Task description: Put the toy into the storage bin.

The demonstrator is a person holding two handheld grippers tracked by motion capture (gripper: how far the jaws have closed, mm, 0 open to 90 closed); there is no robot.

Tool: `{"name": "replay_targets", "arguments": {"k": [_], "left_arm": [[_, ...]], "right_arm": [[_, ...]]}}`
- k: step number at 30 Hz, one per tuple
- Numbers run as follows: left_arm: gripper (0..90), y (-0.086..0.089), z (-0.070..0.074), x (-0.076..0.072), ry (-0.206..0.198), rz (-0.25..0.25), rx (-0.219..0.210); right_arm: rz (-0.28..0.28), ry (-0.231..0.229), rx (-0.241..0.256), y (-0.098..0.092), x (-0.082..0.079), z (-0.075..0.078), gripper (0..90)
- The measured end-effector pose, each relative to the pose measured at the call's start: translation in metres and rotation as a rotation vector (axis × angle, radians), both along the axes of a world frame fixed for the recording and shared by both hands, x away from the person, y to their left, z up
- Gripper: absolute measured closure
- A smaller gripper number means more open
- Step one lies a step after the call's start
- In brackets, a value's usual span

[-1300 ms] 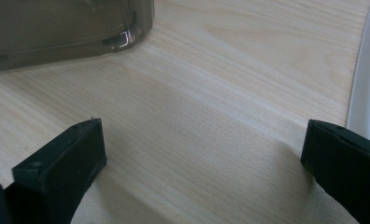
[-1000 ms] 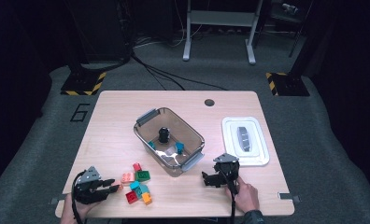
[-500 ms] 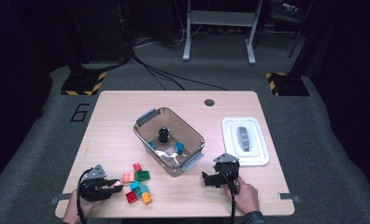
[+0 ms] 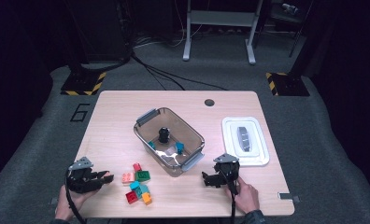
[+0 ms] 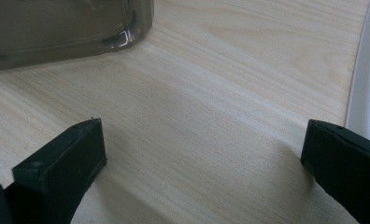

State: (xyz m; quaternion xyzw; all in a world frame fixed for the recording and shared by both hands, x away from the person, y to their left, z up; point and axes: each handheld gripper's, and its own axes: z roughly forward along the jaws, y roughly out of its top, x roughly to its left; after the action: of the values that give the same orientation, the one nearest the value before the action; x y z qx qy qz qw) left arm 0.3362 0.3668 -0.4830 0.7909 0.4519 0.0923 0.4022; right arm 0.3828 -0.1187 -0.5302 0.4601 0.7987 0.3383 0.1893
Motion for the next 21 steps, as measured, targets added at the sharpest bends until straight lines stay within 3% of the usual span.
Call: {"name": "replay_targets", "arguments": {"k": [2,5,6,11,13,21], "left_arm": [[66.1,-0.004,0.002,0.002,-0.015,-0.002,-0.006],[66.1,-0.008,0.004,0.009,-0.003,-0.006,0.004],[66.1,-0.013,0.007,0.019,0.005,-0.013,0.024],[66.1,-0.023,0.012,0.036,0.005,-0.039,0.021],[66.1,-0.027,0.014,0.042,0.008,-0.056,0.045],[66.1,-0.039,0.023,0.063,-0.001,-0.061,0.042]], "right_arm": [[0.001,0.0,0.0,0.0,0.0,0.0,0.0],[-0.002,-0.006,-0.006,0.0,0.0,0.0,0.0],[-0.002,-0.003,-0.003,0.0,0.0,0.0,0.0],[-0.002,-0.005,-0.007,0.0,0.0,0.0,0.0],[0.0,-0.002,-0.002,0.0,0.0,0.0,0.0],[-0.003,0.0,-0.002,0.0,0.0,0.0,0.0]]}}
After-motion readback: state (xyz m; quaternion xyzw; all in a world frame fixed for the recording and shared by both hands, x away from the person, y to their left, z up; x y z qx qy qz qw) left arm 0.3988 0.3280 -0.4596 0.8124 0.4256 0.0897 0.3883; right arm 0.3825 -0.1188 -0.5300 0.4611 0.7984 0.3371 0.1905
